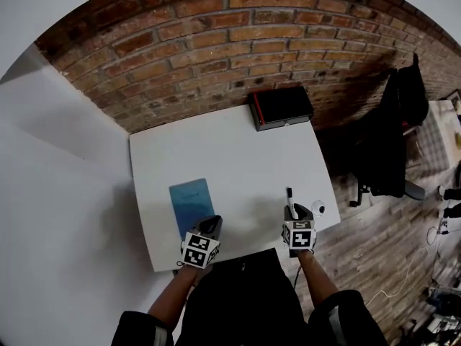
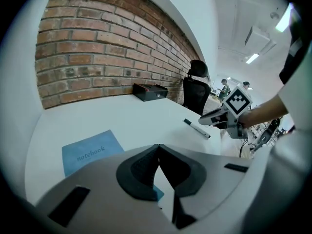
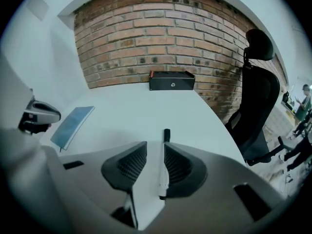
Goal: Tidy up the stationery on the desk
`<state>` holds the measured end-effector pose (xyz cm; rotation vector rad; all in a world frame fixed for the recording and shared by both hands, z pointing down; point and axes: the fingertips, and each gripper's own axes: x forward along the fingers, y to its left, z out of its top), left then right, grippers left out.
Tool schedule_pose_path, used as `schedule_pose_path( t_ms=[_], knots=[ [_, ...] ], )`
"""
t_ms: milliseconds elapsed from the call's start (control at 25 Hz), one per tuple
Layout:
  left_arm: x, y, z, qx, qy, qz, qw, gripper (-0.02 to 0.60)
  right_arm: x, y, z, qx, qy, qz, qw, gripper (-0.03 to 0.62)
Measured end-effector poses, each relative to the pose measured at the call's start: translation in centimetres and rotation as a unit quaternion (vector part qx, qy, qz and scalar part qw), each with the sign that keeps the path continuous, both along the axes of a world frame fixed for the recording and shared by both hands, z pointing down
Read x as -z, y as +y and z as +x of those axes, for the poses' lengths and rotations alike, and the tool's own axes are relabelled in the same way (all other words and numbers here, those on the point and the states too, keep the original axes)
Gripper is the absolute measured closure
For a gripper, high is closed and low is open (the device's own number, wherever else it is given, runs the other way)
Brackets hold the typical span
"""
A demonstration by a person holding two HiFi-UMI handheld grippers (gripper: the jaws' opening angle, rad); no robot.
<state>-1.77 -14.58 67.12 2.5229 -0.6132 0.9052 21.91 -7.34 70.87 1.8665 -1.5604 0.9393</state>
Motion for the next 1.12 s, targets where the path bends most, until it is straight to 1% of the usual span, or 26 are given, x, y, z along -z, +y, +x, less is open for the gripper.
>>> schedule_pose_path(
  t_ms=[120,240,360,440,640,960,1120],
  knots=[
    [-0.1,0.3,0.1,-0.003,-0.003,-0.002,1.0000,0.567,-1.2,0.7,0.1,0.026,0.004,-0.029,0.999,0.494],
    [-0.4,0.4,-0.2,0.001,-0.009,-0.006,0.9999,0.566,-2.3,1.1,-0.1,0.053,0.014,-0.048,0.997,0.494],
    [-0.7,0.7,-0.3,0.005,-0.015,-0.008,0.9999,0.566,-2.8,1.5,0.1,0.062,0.019,-0.063,0.996,0.494],
    [-0.9,0.8,-0.3,0.009,-0.015,-0.009,0.9998,0.566,-3.1,1.8,0.4,0.058,0.018,-0.072,0.996,0.494],
    [-1.1,1.2,0.1,0.012,-0.014,-0.009,0.9998,0.566,-4.1,2.1,0.7,0.037,0.000,-0.071,0.997,0.494],
    [-1.5,1.6,0.6,0.008,-0.015,-0.010,0.9998,0.566,-4.8,2.3,1.6,0.026,-0.004,-0.082,0.996,0.502],
    [-1.8,1.6,0.3,0.013,-0.014,-0.011,0.9998,0.566,-5.0,2.4,1.9,0.011,-0.012,-0.078,0.997,0.508]
  ],
)
